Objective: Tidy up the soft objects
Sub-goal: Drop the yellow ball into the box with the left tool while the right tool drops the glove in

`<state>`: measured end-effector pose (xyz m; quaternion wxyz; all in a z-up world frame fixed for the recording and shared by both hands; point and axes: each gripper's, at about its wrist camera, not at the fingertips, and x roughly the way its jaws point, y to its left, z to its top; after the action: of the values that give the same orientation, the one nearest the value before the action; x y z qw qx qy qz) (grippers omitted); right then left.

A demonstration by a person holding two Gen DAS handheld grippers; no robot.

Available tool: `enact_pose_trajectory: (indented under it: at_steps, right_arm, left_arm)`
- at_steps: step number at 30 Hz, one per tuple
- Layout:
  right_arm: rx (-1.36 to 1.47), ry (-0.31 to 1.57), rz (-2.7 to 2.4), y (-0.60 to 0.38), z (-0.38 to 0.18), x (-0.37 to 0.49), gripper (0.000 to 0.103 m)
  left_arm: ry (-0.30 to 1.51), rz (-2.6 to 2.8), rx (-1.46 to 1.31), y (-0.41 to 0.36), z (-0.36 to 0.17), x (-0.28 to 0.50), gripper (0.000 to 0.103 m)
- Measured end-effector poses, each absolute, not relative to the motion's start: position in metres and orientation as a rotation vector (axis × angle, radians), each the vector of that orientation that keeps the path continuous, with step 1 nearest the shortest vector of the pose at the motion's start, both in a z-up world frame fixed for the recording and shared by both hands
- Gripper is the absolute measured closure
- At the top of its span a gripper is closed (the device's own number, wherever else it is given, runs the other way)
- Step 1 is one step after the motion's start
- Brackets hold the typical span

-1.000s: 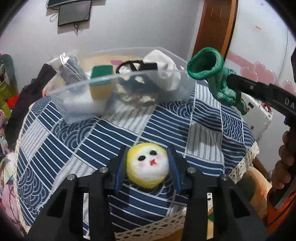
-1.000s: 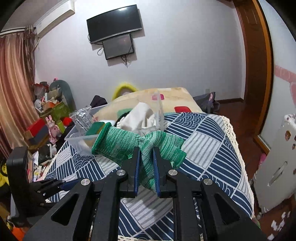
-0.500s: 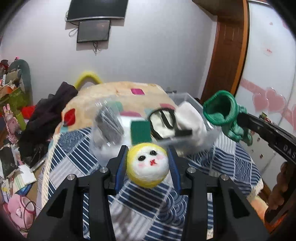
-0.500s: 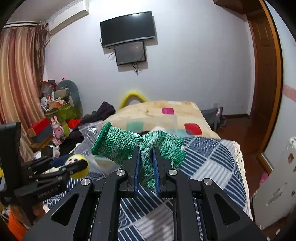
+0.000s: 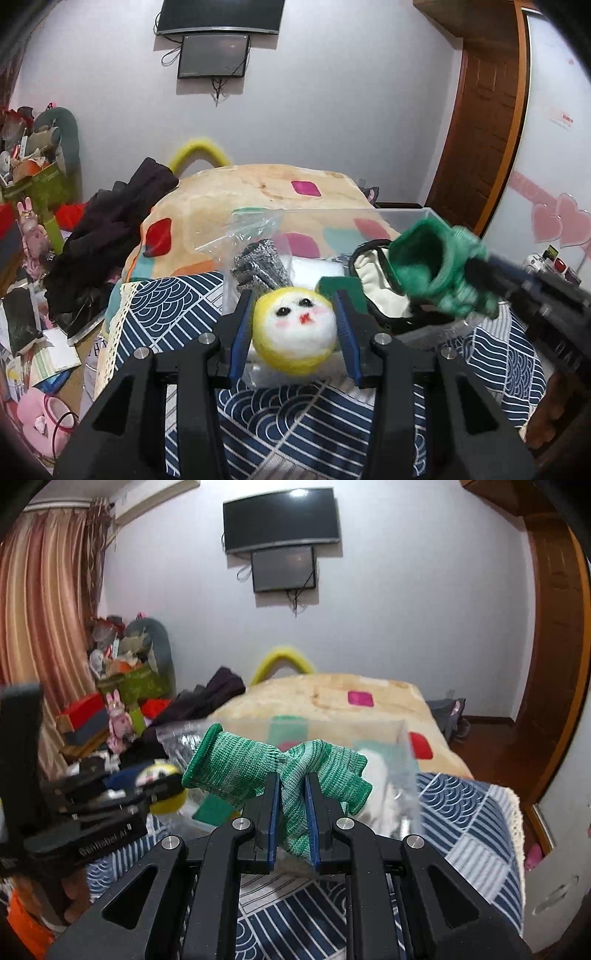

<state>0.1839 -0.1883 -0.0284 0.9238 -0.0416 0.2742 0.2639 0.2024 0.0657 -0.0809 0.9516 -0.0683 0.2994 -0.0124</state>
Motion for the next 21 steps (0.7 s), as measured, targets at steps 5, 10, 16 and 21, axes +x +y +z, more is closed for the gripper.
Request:
enact_pose_trajectory:
  at_steps: [5,10,16,21]
  right_arm:
    - [-0.127,0.615,0.537,-0.174,-0.051,0.192,0.091]
    - [-0.150,0.644,0.537,-0.170,-0.058,0.200,0.091]
    - [-0.192,0.632,0.523,-0.168,-0.055,0.195,0.088]
    - [-0.166,0.626,0.554,-0.177,-0.049,0.190,0.078]
  left_arm:
    - [0.643,-0.030,-0.151,0.069,-0.095,0.215,0.061]
    - [0.664,-0.048,-0.161,0.068,-0.107,0.215,0.059]
    - [0.664,-0.080,-0.150,0.065,-0.105,0.205,0.044]
    - [0.614,-0.057,-0.112,0.059,-0.091,0.185,0.040]
